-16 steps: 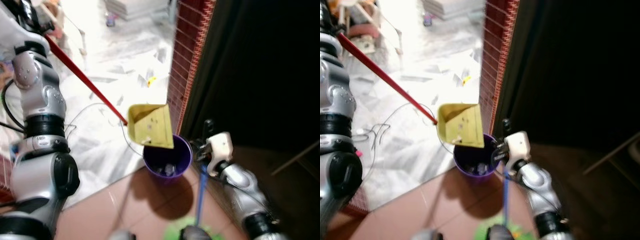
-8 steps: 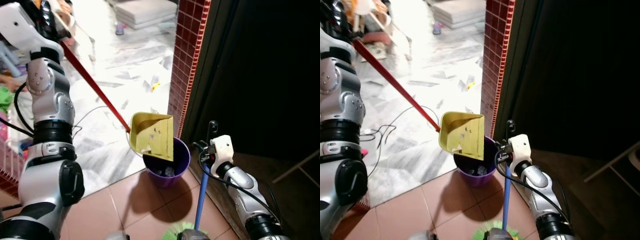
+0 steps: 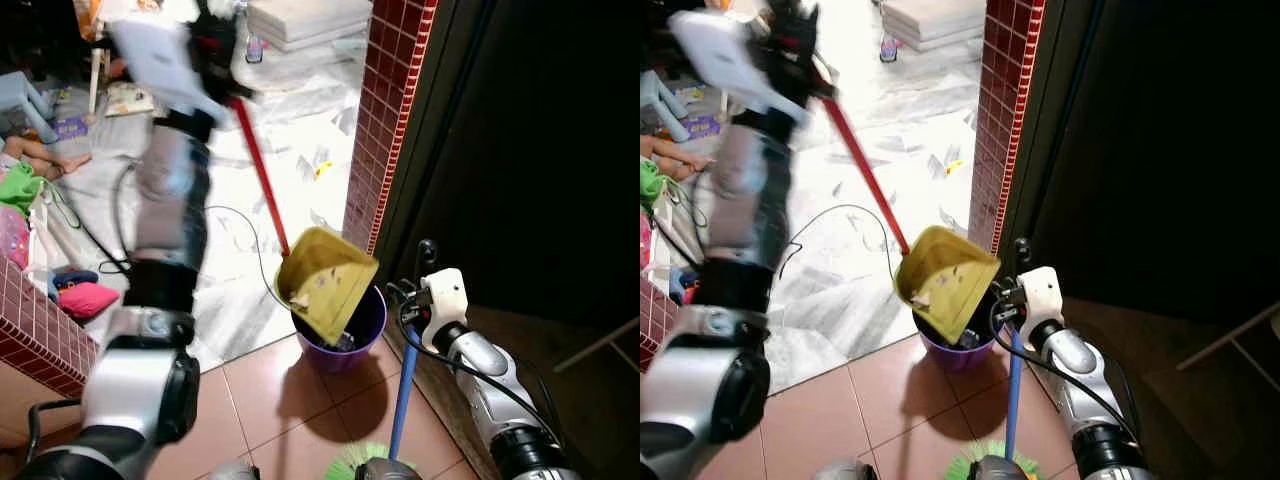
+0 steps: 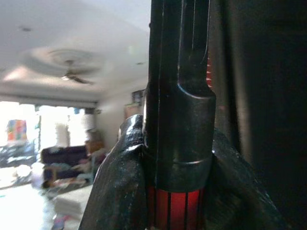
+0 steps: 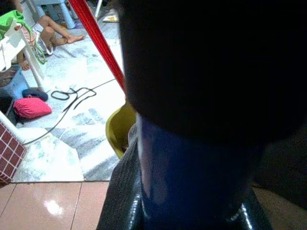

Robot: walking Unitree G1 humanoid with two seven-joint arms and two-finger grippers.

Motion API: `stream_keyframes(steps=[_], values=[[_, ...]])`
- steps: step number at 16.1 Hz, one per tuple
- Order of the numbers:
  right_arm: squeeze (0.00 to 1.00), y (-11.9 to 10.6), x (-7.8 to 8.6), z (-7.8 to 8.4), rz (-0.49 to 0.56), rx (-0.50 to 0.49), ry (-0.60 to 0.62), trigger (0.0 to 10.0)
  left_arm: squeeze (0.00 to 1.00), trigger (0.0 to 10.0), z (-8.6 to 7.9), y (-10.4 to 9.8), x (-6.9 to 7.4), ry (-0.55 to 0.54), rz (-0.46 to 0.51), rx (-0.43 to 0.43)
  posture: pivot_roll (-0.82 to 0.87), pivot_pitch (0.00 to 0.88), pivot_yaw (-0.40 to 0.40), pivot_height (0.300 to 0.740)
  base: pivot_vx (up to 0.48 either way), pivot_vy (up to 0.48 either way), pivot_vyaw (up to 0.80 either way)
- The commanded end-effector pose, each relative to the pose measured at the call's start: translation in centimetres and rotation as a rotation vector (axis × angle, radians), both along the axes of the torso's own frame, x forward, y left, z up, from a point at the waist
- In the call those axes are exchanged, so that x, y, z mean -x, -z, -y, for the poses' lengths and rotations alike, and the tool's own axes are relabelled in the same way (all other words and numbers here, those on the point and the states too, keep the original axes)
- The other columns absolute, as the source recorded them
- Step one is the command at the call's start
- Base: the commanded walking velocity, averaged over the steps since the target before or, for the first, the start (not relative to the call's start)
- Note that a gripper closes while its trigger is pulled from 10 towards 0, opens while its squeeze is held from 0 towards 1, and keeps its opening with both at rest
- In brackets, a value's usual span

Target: Sweep floor

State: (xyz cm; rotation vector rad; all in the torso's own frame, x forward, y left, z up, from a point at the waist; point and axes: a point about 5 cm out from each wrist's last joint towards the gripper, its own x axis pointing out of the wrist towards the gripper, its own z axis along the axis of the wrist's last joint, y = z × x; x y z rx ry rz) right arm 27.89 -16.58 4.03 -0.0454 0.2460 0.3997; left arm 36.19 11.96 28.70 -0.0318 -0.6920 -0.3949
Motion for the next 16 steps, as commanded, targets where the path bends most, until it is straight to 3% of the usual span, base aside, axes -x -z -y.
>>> stream_keyframes(steps=[1,3,9,12,14,16], values=[[0.0,0.4,0.1,0.2,-0.024,0.018,0.002,10.0,0.0,10.0,0.9,-1.9,1.3,0.04,0.128,-0.065,-0.12,0.0,0.013,0.74,0.0,0.0,0.0],[0.0,0.4,0.1,0.2,-0.025,0.019,-0.001,10.0,0.0,10.0,2.8,-1.2,2.7,0.132,0.186,-0.208,-0.11,0.0,0.011,0.74,0.0,0.0,0.0],[0.0,0.4,-0.1,0.3,-0.028,0.022,-0.01,10.0,0.0,10.0,6.0,-0.1,6.2,0.239,0.351,-0.402,-0.11,0.0,-0.006,0.74,0.0,0.0,0.0],[0.0,0.3,-0.2,0.3,-0.026,0.027,-0.017,10.0,0.0,10.0,7.6,1.9,8.2,0.309,0.407,-0.522,-0.11,0.0,-0.011,0.74,0.0,0.0,0.0],[0.0,0.3,-0.3,0.3,-0.025,0.029,-0.02,10.0,0.0,10.0,8.3,2.9,8.9,0.345,0.42,-0.569,-0.1,0.0,-0.015,0.74,0.0,0.0,0.0],[0.0,0.2,-0.4,0.3,-0.025,0.032,-0.022,10.0,0.0,10.0,8.2,3.3,8.8,0.345,0.386,-0.556,-0.11,0.0,-0.015,0.74,0.0,0.0,0.0]])
